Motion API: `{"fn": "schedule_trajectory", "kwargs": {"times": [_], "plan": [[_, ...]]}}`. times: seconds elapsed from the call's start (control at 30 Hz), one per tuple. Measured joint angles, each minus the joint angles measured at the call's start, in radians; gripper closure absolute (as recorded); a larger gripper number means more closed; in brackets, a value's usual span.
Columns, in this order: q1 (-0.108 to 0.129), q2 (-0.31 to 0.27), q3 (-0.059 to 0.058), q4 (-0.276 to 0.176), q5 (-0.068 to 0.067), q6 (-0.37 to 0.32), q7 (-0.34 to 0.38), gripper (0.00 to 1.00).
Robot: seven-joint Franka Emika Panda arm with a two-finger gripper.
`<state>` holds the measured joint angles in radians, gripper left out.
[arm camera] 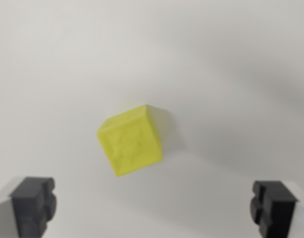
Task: Pick yellow cube
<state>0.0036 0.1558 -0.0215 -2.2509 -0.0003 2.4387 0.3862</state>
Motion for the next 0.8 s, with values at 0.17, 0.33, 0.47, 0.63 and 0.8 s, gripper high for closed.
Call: {"fn": "schedule_trajectory", "kwargs": {"times": [0.17,0.33,0.47,0.63,0.8], "plan": [[0.0,0.014,0.0,-0.019,0.002,0.03,-0.038,0.0],[0.0,0.03,0.0,-0.036,0.003,0.06,-0.076,0.0],[0.001,0.043,0.0,-0.049,0.005,0.084,-0.106,0.0],[0.001,0.061,0.0,-0.065,0.007,0.115,-0.144,0.0],[0.001,0.08,0.0,-0.079,0.009,0.145,-0.181,0.0]]}}
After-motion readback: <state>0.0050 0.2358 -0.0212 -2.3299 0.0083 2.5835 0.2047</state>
